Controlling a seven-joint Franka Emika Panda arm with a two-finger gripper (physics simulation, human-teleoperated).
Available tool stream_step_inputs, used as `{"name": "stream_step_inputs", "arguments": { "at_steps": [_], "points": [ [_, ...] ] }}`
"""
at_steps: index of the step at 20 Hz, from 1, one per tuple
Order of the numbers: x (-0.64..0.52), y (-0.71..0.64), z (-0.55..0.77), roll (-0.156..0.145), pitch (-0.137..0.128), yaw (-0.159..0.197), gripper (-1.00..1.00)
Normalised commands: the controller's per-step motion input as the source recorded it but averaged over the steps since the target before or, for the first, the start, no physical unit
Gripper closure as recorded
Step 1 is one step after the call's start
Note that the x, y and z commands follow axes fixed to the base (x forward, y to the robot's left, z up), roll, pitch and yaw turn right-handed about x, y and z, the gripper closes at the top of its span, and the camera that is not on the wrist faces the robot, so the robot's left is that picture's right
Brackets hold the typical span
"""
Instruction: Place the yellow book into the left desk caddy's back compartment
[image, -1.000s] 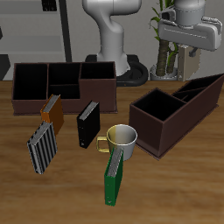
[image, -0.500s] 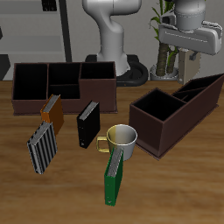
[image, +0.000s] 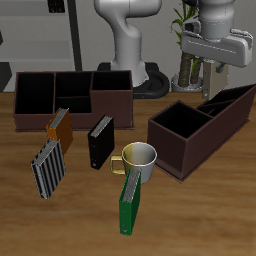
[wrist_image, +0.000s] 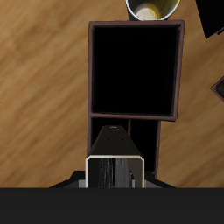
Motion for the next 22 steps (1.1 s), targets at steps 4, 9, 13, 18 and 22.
{"name": "stream_step_inputs", "arguments": {
  "at_steps": [4,9,13,18,22],
  "points": [
    [0.02,0.01,-0.10,0.010,0.020,-0.018,1.00],
    [0.06,0.04,-0.20,0.010,0.032,-0.006,1.00],
    [0.06,0.07,-0.13,0.011,0.016,0.002,1.00],
    [0.00,0.04,-0.19,-0.007,0.021,-0.012,1.00],
    [-0.02,0.05,-0.22,0.008,0.022,0.003,1.00]
  ]
}}
